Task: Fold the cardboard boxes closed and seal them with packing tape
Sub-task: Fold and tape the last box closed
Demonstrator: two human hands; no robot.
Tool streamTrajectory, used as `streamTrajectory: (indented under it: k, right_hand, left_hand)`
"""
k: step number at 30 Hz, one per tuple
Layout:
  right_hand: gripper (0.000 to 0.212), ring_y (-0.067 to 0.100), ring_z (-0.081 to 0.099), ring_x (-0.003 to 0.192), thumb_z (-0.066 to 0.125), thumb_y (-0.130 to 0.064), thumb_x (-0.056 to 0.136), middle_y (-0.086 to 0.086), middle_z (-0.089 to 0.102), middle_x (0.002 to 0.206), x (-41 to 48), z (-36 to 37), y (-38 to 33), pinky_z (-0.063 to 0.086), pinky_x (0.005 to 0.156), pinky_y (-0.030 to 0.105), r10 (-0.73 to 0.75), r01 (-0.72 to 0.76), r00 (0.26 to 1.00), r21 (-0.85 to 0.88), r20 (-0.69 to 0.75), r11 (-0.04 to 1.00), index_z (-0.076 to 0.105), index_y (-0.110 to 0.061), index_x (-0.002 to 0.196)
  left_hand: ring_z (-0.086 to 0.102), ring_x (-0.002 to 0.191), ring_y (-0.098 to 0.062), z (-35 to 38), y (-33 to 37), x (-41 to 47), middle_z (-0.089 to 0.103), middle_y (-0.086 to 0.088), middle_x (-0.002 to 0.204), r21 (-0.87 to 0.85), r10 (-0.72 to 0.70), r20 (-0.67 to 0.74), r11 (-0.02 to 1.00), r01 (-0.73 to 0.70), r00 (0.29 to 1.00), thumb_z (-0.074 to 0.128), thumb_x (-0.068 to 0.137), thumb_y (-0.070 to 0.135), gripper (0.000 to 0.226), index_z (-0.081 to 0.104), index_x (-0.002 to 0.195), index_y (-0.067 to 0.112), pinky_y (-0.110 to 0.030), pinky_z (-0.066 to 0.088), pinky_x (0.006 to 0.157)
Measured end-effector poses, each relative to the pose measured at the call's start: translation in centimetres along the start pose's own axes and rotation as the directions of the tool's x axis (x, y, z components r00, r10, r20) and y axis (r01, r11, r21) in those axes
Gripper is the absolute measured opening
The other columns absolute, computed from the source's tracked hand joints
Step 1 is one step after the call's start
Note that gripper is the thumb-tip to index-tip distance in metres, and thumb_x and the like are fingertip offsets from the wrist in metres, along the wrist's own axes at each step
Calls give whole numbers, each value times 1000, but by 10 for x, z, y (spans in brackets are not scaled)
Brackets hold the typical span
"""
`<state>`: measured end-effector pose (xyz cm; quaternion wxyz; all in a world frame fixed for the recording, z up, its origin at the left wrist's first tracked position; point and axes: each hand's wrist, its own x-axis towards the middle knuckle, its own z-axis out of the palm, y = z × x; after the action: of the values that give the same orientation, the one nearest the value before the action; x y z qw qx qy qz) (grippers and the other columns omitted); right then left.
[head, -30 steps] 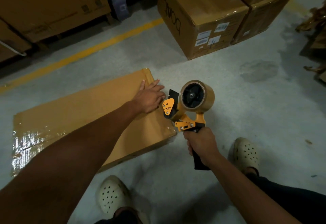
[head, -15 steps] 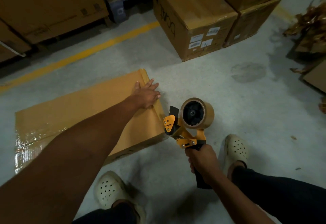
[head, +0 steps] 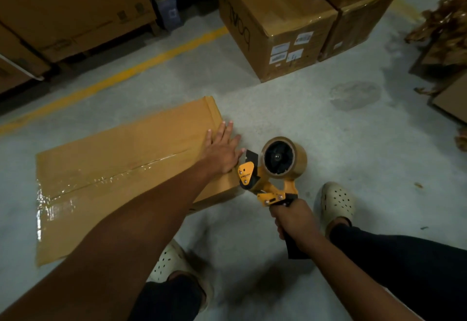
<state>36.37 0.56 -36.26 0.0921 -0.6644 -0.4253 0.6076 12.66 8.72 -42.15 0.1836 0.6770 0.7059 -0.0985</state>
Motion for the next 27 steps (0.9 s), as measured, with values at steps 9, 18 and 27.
streamTrajectory:
  k: [9, 18, 27]
  right_hand:
    - [14, 16, 48, 45, 62, -14, 83, 4, 53, 55, -6, -6, 7, 42, 45, 26, 41, -41, 998, -6, 47, 999, 58, -10, 70]
    - [23, 18, 45, 46, 66, -20, 86, 7, 51, 56, 3, -20, -2, 39, 46, 26, 145, -159, 974, 69, 174, 985, 57, -11, 66]
    - [15, 16, 50, 49, 62, -6, 86, 3, 54, 58, -8, -7, 96, 41, 48, 26, 281, -271, 953, -96, 114, 958, 55, -13, 74]
  left_hand:
    - [-28, 147, -27, 7, -9, 13, -26, -8, 161, 38, 21, 14, 999, -22, 1000, 10, 101, 59, 65, 13, 157, 27, -59, -10, 117]
    - [-26, 149, -26, 8, -7, 11, -22, -8, 163, 8, 14, -3, 1000, -14, 1000, 12, 103, 55, 60, 19, 156, 26, -59, -9, 119]
    - [-22, 150, -24, 13, -7, 12, -17, -7, 165, -19, 4, -27, 1000, -5, 1000, 17, 104, 52, 56, 28, 153, 27, -59, -6, 119]
